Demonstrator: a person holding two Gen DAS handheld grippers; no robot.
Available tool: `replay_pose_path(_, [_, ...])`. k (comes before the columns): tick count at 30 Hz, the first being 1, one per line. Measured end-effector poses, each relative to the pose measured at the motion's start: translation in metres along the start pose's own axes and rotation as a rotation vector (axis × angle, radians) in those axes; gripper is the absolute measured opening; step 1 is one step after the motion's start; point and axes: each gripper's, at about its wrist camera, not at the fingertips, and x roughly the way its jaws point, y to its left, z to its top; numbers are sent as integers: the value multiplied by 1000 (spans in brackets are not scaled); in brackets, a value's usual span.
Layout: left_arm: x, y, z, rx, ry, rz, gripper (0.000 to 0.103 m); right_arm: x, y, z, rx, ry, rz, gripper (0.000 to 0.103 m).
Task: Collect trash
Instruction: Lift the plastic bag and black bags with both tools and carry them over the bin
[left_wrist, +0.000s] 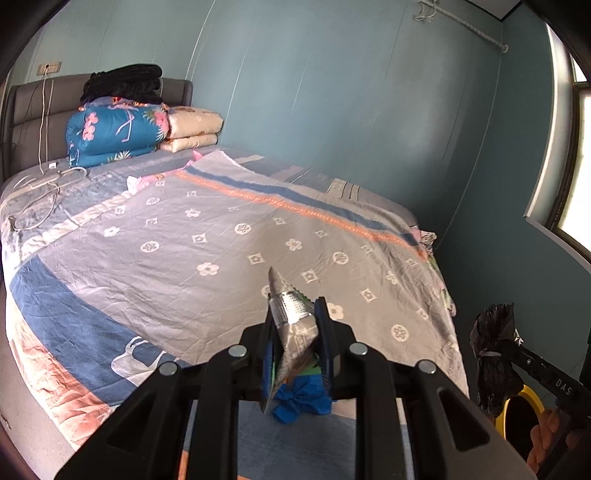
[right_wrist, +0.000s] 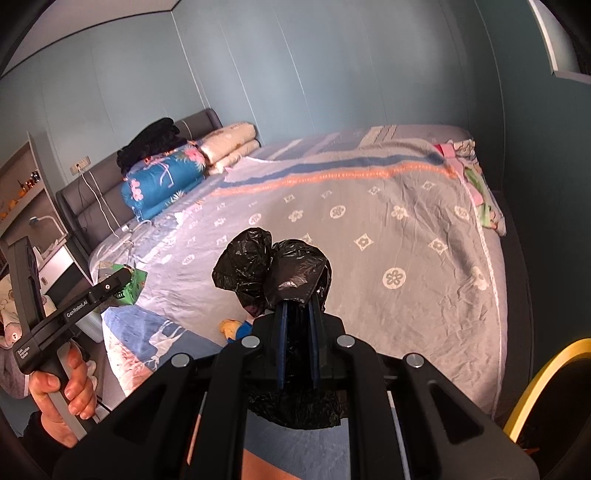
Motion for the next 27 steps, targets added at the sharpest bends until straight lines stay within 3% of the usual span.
replay_pose_path(11, [-40,-54,0,65,-54,-73,19,-58,-12,3,13,-85,7,10])
replay_pose_path(27, [-77,-149,-6,163,-97,-222,19,-145,-59,2,55,-214,-33,10])
